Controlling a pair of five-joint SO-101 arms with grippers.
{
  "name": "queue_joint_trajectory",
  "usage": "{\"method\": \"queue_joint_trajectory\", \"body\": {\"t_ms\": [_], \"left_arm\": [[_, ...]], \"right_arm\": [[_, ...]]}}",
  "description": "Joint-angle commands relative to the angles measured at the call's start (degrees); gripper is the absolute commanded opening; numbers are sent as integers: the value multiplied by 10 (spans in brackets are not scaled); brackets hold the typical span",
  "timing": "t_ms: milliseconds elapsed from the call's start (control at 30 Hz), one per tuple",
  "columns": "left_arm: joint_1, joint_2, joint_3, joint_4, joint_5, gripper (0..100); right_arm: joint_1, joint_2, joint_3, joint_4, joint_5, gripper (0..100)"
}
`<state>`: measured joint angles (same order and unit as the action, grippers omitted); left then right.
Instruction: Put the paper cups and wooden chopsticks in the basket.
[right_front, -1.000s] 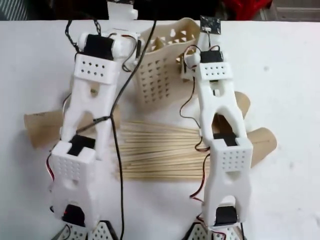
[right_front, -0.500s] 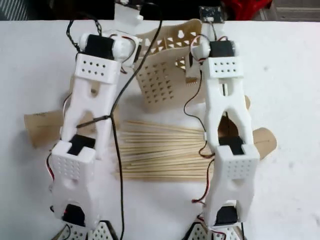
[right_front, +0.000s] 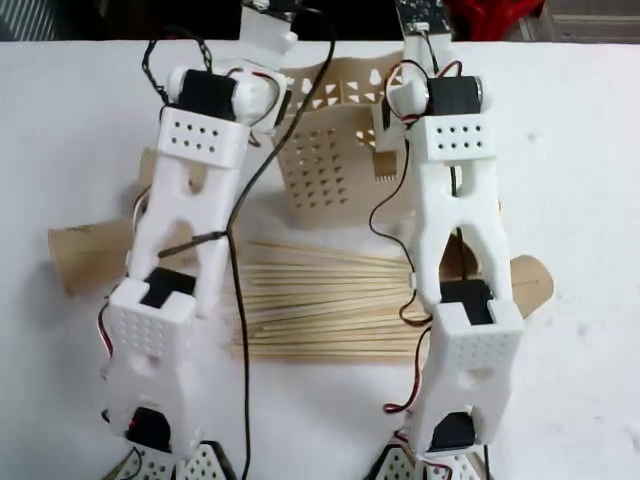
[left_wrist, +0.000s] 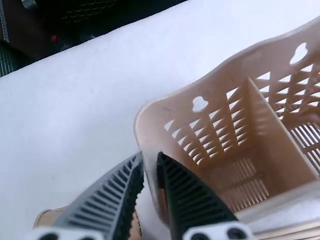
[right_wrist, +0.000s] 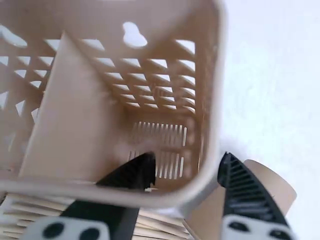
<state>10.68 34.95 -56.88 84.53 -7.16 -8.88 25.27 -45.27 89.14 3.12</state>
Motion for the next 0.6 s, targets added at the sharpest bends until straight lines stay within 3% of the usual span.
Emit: {"method": "queue_joint_trajectory", "body": {"t_ms": [0,567], "left_arm": [[6,7,3,-2,-8,23],[-10,0,-8,-11,-32,23]], "right_arm": [[-10,-92,-18,-27,8,231],[-10,-180,0,14,14,231]]}}
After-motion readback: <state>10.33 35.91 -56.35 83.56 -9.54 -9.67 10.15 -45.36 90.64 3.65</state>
